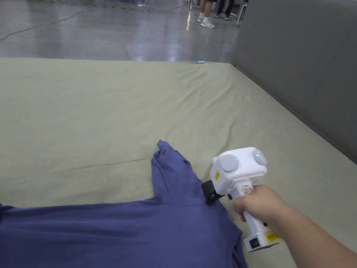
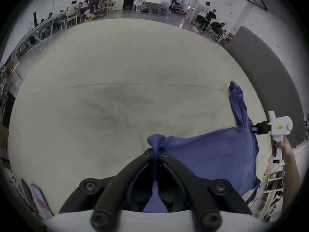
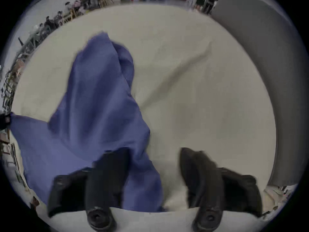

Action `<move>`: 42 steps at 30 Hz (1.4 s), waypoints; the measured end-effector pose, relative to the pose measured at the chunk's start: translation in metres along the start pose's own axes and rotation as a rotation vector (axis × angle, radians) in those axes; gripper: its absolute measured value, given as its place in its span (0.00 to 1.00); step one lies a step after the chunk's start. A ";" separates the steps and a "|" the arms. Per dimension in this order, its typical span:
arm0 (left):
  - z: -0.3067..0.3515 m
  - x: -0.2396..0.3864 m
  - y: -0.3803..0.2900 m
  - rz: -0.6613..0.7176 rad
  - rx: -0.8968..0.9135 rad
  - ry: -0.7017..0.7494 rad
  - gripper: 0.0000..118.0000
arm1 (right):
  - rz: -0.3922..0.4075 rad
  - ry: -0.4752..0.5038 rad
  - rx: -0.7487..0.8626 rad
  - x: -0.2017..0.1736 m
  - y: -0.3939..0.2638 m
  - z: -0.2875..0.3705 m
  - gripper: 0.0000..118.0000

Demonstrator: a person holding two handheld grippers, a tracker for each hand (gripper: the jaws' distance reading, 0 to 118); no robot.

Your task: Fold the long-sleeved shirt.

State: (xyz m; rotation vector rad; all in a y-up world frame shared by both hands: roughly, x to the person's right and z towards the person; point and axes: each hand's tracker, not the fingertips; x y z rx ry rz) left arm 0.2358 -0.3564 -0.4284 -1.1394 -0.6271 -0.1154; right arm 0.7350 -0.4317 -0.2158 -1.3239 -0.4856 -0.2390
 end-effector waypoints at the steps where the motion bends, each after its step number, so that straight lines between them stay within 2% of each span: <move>1: 0.003 0.001 0.000 0.001 -0.001 -0.006 0.00 | 0.006 0.006 -0.041 -0.001 -0.001 -0.007 0.41; 2: 0.006 0.002 0.000 -0.006 0.003 -0.006 0.00 | -0.001 0.043 0.005 -0.001 -0.005 -0.003 0.39; 3: 0.009 0.003 0.000 -0.011 0.004 -0.004 0.00 | 0.010 -0.003 0.012 -0.010 -0.001 0.005 0.32; 4: 0.010 0.001 0.002 -0.014 0.004 -0.001 0.00 | 0.007 0.011 0.011 -0.010 -0.002 0.011 0.19; 5: 0.012 0.002 0.001 -0.010 -0.002 -0.007 0.00 | -0.004 0.020 0.015 -0.012 -0.005 0.018 0.00; 6: 0.015 0.003 0.000 -0.011 0.000 -0.006 0.00 | 0.010 -0.046 0.060 -0.013 -0.010 0.029 0.00; 7: 0.019 0.005 -0.001 -0.012 0.001 -0.009 0.00 | 0.022 -0.024 0.068 -0.016 -0.013 0.041 0.00; 8: 0.023 0.004 0.000 -0.011 0.008 -0.009 0.00 | 0.024 0.045 0.090 -0.013 -0.018 0.054 0.00; 10: 0.040 0.005 -0.002 -0.004 0.035 -0.016 0.00 | 0.012 0.073 0.152 -0.009 -0.032 0.091 0.00; 12: 0.061 0.003 -0.001 0.025 0.053 -0.053 0.00 | 0.071 0.064 0.245 -0.005 -0.044 0.133 0.00; 15: 0.111 0.001 0.007 0.051 0.088 -0.085 0.00 | 0.189 0.104 0.388 -0.002 -0.062 0.214 0.00; 17: 0.149 -0.001 0.019 0.051 0.144 -0.102 0.00 | 0.235 0.032 0.463 -0.001 -0.067 0.268 0.00; 20: 0.208 0.001 0.050 0.025 0.237 -0.096 0.00 | 0.217 0.001 0.536 0.001 -0.057 0.344 0.00; 23: 0.262 0.006 0.093 0.010 0.325 -0.096 0.00 | 0.293 -0.068 0.642 -0.009 -0.031 0.416 0.00; 27: 0.324 0.013 0.167 0.060 0.430 -0.151 0.00 | 0.280 -0.186 0.758 -0.021 0.029 0.498 0.00; 30: 0.361 0.019 0.220 0.068 0.537 -0.140 0.00 | 0.306 -0.242 0.863 -0.035 0.076 0.553 0.00; 32: 0.383 0.021 0.252 0.116 0.584 -0.139 0.00 | 0.278 -0.295 0.912 -0.039 0.106 0.586 0.00; 34: 0.404 0.019 0.282 0.157 0.645 -0.166 0.00 | 0.283 -0.353 0.975 -0.046 0.133 0.619 0.00; 36: 0.423 0.024 0.306 0.138 0.662 -0.111 0.00 | 0.236 -0.397 1.035 -0.047 0.155 0.646 0.00; 37: 0.435 0.029 0.318 0.104 0.681 -0.071 0.00 | 0.184 -0.432 1.063 -0.051 0.164 0.661 0.00; 38: 0.444 0.032 0.328 0.086 0.705 -0.056 0.00 | 0.180 -0.431 1.113 -0.054 0.173 0.673 0.00; 40: 0.461 0.040 0.344 0.069 0.753 -0.047 0.00 | 0.160 -0.502 1.137 -0.061 0.189 0.693 0.00; 41: 0.467 0.043 0.351 0.066 0.790 -0.050 0.00 | 0.166 -0.489 1.136 -0.063 0.195 0.700 0.00; 42: 0.469 0.045 0.355 0.065 0.800 -0.057 0.00 | 0.154 -0.523 1.142 -0.066 0.200 0.704 0.00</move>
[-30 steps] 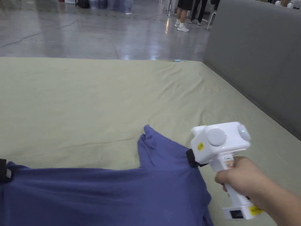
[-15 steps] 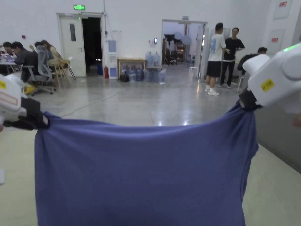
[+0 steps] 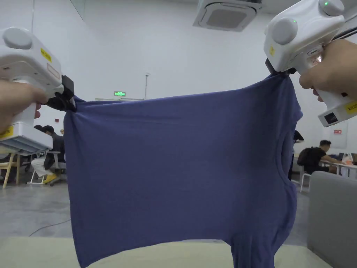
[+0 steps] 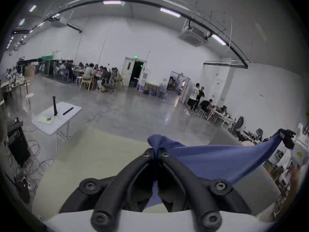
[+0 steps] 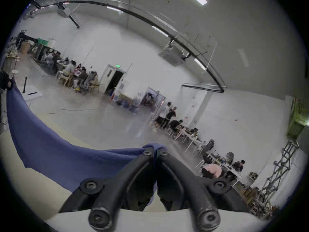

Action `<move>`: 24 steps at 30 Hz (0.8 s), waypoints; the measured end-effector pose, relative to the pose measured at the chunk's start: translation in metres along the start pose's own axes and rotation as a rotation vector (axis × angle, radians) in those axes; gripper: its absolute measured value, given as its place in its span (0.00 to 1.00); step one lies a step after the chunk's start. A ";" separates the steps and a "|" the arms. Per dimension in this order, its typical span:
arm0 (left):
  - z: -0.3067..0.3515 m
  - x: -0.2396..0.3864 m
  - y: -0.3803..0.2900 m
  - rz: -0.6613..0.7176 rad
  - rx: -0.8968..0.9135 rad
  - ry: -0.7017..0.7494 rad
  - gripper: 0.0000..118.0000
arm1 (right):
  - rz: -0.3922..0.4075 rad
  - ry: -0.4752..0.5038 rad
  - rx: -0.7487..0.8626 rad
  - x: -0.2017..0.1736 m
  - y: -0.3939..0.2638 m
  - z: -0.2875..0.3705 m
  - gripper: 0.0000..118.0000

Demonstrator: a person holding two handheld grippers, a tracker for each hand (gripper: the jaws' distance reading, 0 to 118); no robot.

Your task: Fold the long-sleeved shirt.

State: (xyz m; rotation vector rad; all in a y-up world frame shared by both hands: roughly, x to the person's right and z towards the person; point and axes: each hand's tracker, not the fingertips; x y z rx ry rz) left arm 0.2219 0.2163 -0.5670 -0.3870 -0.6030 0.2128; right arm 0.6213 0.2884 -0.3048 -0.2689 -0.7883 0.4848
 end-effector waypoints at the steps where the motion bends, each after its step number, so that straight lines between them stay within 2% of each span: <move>1: -0.003 0.002 0.004 0.003 -0.005 0.002 0.00 | 0.003 0.005 0.002 -0.001 0.003 -0.004 0.00; 5: -0.024 0.002 -0.009 -0.010 -0.021 0.019 0.00 | -0.005 0.011 -0.024 -0.017 -0.015 -0.023 0.00; 8: -0.049 -0.010 -0.043 -0.039 -0.092 0.026 0.00 | -0.001 0.088 -0.124 -0.036 -0.058 -0.047 0.00; 15: -0.115 -0.058 -0.191 -0.011 -0.358 0.045 0.00 | 0.006 0.273 -0.317 -0.123 -0.234 -0.083 0.00; 18: -0.130 -0.080 -0.263 -0.030 -0.516 0.070 0.00 | 0.019 0.364 -0.437 -0.161 -0.315 -0.070 0.00; 19: -0.131 -0.083 -0.286 -0.085 -0.570 0.097 0.00 | 0.036 0.408 -0.487 -0.171 -0.340 -0.060 0.00; 20: -0.129 -0.086 -0.305 -0.134 -0.595 0.098 0.00 | 0.031 0.448 -0.492 -0.177 -0.361 -0.051 0.00; 21: -0.124 -0.088 -0.326 -0.169 -0.623 0.092 0.00 | 0.080 0.450 -0.510 -0.184 -0.381 -0.043 0.00; 23: -0.106 -0.094 -0.360 -0.155 -0.679 0.048 0.00 | 0.107 0.477 -0.529 -0.187 -0.414 -0.020 0.00; 24: -0.094 -0.097 -0.376 -0.144 -0.690 0.042 0.00 | 0.087 0.507 -0.553 -0.186 -0.429 -0.010 0.00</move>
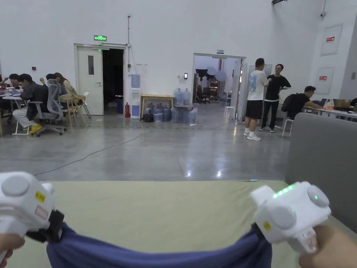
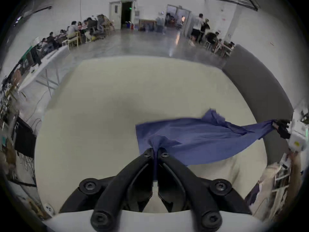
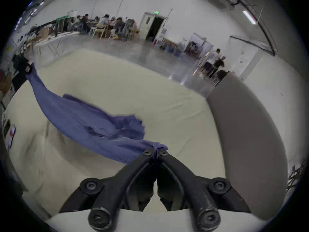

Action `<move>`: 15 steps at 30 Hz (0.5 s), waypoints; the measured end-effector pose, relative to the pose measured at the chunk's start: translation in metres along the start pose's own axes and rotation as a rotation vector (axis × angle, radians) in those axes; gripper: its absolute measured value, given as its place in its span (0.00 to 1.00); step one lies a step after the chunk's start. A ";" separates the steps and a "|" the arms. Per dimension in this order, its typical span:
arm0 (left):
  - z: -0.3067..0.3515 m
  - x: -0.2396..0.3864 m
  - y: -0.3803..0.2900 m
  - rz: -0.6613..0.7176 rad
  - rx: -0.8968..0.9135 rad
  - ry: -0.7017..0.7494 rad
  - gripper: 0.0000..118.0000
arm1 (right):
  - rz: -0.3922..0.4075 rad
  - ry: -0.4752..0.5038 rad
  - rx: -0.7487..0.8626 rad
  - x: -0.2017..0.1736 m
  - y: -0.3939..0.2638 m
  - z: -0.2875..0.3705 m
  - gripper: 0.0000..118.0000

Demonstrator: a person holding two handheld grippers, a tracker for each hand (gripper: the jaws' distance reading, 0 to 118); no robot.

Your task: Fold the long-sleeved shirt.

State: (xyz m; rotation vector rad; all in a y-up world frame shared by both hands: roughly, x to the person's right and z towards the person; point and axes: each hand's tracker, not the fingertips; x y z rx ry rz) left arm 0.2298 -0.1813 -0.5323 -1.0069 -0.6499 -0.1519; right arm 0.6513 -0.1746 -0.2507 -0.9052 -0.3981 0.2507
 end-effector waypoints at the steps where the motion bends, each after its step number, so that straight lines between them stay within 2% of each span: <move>1: -0.001 0.000 -0.018 -0.007 -0.033 -0.008 0.00 | 0.004 0.021 -0.022 -0.007 -0.018 0.007 0.00; 4: 0.010 0.000 -0.071 -0.017 -0.079 0.005 0.00 | 0.009 0.051 -0.021 -0.016 -0.072 0.025 0.00; 6: 0.023 0.001 -0.105 0.002 -0.098 -0.030 0.00 | -0.033 0.087 -0.022 -0.022 -0.108 0.041 0.00; 8: 0.035 0.003 -0.142 0.003 -0.097 -0.063 0.00 | -0.041 0.112 -0.042 -0.029 -0.147 0.056 0.00; 13: 0.048 -0.001 -0.230 0.055 -0.119 -0.102 0.00 | -0.059 0.120 -0.077 -0.060 -0.244 0.093 0.00; 15: 0.051 -0.006 -0.261 0.109 -0.128 -0.139 0.00 | -0.095 0.134 -0.116 -0.069 -0.276 0.099 0.00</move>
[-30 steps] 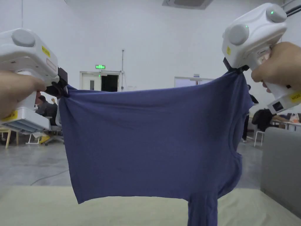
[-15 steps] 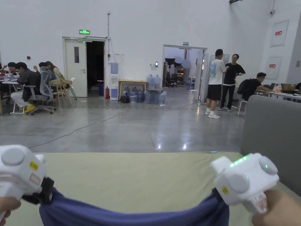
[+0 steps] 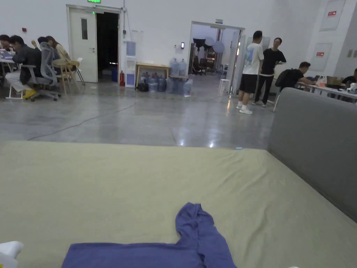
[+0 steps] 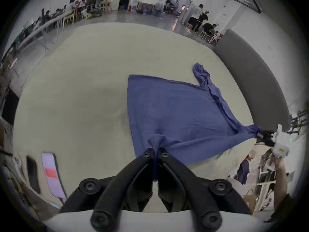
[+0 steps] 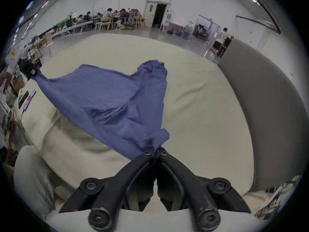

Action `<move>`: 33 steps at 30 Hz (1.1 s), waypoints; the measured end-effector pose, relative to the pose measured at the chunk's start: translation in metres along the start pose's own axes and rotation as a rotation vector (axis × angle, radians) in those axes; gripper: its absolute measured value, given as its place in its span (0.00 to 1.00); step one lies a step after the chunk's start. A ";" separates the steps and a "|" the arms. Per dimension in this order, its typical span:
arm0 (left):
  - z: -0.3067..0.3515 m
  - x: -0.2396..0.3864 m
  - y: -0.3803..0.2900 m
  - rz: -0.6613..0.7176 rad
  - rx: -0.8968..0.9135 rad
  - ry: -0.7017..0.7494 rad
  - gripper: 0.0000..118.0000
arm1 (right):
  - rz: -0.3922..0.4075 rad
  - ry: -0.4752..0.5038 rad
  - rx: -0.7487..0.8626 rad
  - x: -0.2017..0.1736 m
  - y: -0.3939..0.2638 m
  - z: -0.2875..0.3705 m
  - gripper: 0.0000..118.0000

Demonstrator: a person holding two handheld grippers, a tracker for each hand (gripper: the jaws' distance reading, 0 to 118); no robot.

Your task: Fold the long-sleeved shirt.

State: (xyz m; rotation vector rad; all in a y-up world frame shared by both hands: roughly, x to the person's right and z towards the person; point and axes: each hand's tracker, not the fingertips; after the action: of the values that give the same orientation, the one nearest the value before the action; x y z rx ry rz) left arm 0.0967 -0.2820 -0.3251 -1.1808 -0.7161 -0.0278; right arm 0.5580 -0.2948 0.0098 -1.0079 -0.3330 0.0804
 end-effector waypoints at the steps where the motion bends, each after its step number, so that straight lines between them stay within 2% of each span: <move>1: -0.003 -0.003 -0.014 0.016 -0.010 0.004 0.00 | -0.010 0.012 -0.027 -0.003 -0.015 -0.001 0.00; 4: -0.011 -0.003 -0.056 -0.028 -0.031 0.072 0.00 | -0.023 0.025 -0.061 -0.015 -0.053 -0.004 0.00; 13: -0.028 -0.017 -0.144 0.007 -0.101 0.059 0.00 | -0.012 0.025 -0.172 -0.046 -0.116 -0.021 0.00; 18: -0.044 -0.042 -0.161 0.037 -0.121 0.054 0.00 | -0.043 0.065 -0.242 -0.048 -0.142 -0.030 0.00; 21: -0.062 -0.058 -0.166 0.043 -0.151 0.060 0.00 | -0.029 0.062 -0.266 -0.054 -0.150 -0.040 0.00; 30: -0.086 -0.073 -0.172 0.118 -0.169 0.046 0.00 | -0.088 0.082 -0.287 -0.045 -0.143 -0.055 0.02; 31: -0.078 -0.065 -0.174 0.128 -0.167 0.046 0.03 | -0.089 0.083 -0.292 -0.044 -0.141 -0.055 0.07; 32: -0.073 -0.065 -0.172 0.148 -0.167 0.042 0.13 | -0.088 0.083 -0.298 -0.043 -0.138 -0.055 0.17; 33: -0.064 -0.065 -0.168 0.197 -0.145 0.042 0.47 | -0.073 0.054 -0.315 -0.040 -0.133 -0.053 0.47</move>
State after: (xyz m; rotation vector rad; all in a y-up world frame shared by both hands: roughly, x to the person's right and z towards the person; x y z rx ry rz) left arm 0.0136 -0.4264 -0.2313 -1.3821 -0.5652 0.0608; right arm 0.5251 -0.4178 0.0863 -1.3060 -0.3397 -0.0678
